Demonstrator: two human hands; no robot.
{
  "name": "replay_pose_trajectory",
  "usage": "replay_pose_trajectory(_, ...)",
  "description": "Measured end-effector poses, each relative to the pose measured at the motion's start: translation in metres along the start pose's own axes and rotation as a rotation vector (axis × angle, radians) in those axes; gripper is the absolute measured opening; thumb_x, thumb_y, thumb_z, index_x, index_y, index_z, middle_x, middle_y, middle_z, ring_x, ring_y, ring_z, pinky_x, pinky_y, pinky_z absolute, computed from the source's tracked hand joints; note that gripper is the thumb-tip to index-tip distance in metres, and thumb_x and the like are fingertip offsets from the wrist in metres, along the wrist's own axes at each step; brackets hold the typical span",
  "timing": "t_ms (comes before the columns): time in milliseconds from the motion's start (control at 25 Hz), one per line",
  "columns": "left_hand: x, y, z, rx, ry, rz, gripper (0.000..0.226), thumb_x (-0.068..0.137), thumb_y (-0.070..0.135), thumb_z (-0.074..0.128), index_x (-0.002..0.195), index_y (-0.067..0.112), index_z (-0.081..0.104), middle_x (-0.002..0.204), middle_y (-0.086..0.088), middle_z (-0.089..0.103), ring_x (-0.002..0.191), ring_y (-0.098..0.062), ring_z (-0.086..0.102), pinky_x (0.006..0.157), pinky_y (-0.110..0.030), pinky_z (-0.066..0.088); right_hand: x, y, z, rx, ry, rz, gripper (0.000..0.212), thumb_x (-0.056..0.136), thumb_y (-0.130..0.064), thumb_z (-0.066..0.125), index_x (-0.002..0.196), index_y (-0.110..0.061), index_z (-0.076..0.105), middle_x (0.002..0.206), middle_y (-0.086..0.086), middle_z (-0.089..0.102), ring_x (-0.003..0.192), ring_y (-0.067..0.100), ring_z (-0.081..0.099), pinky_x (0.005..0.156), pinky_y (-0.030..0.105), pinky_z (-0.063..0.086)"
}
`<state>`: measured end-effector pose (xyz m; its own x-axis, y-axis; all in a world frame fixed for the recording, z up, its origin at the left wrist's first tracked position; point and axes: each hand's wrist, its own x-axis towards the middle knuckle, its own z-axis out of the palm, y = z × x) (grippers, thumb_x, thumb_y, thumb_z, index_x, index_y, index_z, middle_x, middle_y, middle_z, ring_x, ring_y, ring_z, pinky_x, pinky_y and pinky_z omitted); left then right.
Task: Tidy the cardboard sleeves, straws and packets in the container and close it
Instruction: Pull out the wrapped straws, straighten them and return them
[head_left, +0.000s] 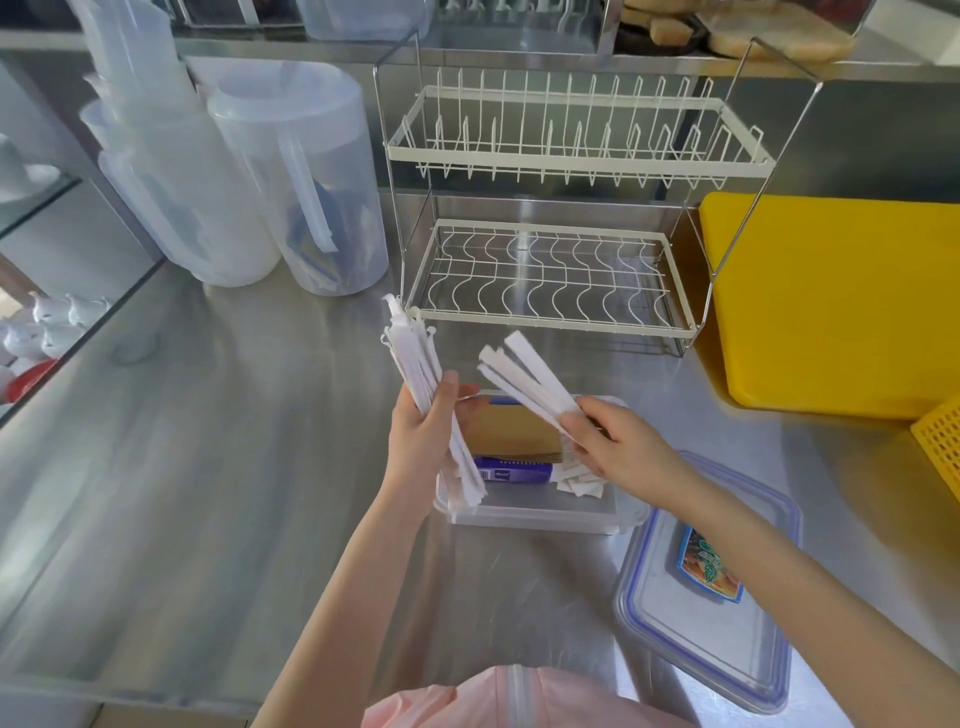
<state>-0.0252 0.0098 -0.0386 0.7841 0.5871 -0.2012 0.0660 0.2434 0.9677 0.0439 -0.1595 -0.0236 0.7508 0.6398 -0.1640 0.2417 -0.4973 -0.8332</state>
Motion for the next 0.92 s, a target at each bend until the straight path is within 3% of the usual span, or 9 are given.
replay_pose_trajectory(120,-0.007,0.003,0.013,-0.144,-0.115,0.002,0.028,0.091,0.026,0.047,0.111,0.007,0.053,0.095,-0.01,0.068,0.093,-0.027,0.066,0.079,-0.036,0.055,0.004,-0.015,0.024,0.195,0.063,0.001,0.025,0.096,-0.02,0.038,0.075,-0.013,0.052,0.05,-0.01,0.045,0.041,0.003,0.038,0.041,0.011,0.031)
replay_pose_trajectory(240,-0.011,0.002,0.019,-0.288,-0.218,0.03,0.032,0.09,0.027,0.045,0.113,0.006,0.05,0.084,-0.001,0.074,0.087,-0.017,0.069,0.064,-0.027,0.056,0.004,-0.021,0.044,0.084,0.121,-0.08,0.032,0.097,-0.02,0.035,0.09,0.001,0.058,0.072,0.01,0.056,0.057,0.013,0.05,0.05,0.015,0.035)
replay_pose_trajectory(360,-0.012,0.001,0.022,-0.187,-0.126,0.058,0.026,0.086,0.022,0.056,0.106,0.009,0.046,0.065,0.004,0.066,0.065,-0.011,0.065,0.056,-0.022,0.052,0.001,-0.022,0.046,0.027,0.14,-0.165,0.033,0.097,-0.018,0.033,0.093,0.005,0.057,0.081,0.02,0.059,0.074,0.03,0.056,0.059,0.016,0.042)
replay_pose_trajectory(440,-0.01,0.002,0.025,-0.075,-0.079,0.084,0.027,0.082,0.022,0.062,0.1,0.014,0.043,0.057,0.005,0.057,0.054,-0.009,0.057,0.053,-0.023,0.05,0.0,-0.021,0.041,0.038,0.059,-0.194,0.034,0.097,-0.019,0.033,0.092,0.004,0.058,0.081,0.024,0.061,0.079,0.035,0.057,0.071,0.033,0.046)
replay_pose_trajectory(480,-0.008,0.003,0.027,-0.044,-0.07,0.105,0.024,0.081,0.023,0.062,0.096,0.018,0.044,0.053,0.007,0.055,0.051,-0.008,0.055,0.054,-0.024,0.05,-0.001,-0.019,0.037,0.024,0.057,-0.194,0.035,0.097,-0.02,0.033,0.092,0.002,0.059,0.08,0.022,0.062,0.079,0.033,0.057,0.072,0.037,0.044)
replay_pose_trajectory(560,-0.002,0.007,0.031,0.021,-0.088,0.182,0.013,0.082,0.024,0.062,0.088,0.029,0.05,0.046,0.011,0.054,0.047,-0.006,0.053,0.056,-0.02,0.051,-0.002,-0.012,0.023,-0.002,0.16,-0.13,0.033,0.096,-0.023,0.033,0.097,-0.004,0.061,0.09,0.016,0.064,0.083,0.026,0.057,0.071,0.028,0.039)
replay_pose_trajectory(640,0.0,0.006,0.038,0.104,-0.16,0.254,0.012,0.082,0.023,0.061,0.076,0.031,0.054,0.042,0.012,0.053,0.045,-0.003,0.051,0.054,-0.014,0.047,-0.003,-0.005,0.006,0.009,0.265,-0.048,0.031,0.096,-0.025,0.033,0.108,-0.013,0.059,0.104,0.008,0.062,0.097,0.018,0.056,0.08,0.021,0.037)
replay_pose_trajectory(720,-0.004,-0.003,0.051,0.159,-0.229,0.268,0.016,0.081,0.02,0.063,0.07,0.023,0.052,0.042,0.012,0.054,0.044,0.0,0.052,0.05,-0.01,0.043,-0.004,0.001,-0.012,0.015,0.272,-0.031,0.03,0.097,-0.024,0.031,0.111,-0.017,0.057,0.105,0.003,0.059,0.102,0.018,0.057,0.092,0.032,0.043)
replay_pose_trajectory(920,-0.014,-0.035,0.088,0.279,-0.262,0.309,0.013,0.078,0.023,0.065,0.079,0.022,0.053,0.059,0.012,0.057,0.053,-0.004,0.056,0.049,-0.006,0.04,-0.016,0.007,-0.034,0.107,0.311,-0.06,0.022,0.096,-0.025,0.033,0.1,-0.027,0.054,0.1,-0.002,0.06,0.1,0.017,0.06,0.095,0.04,0.048)
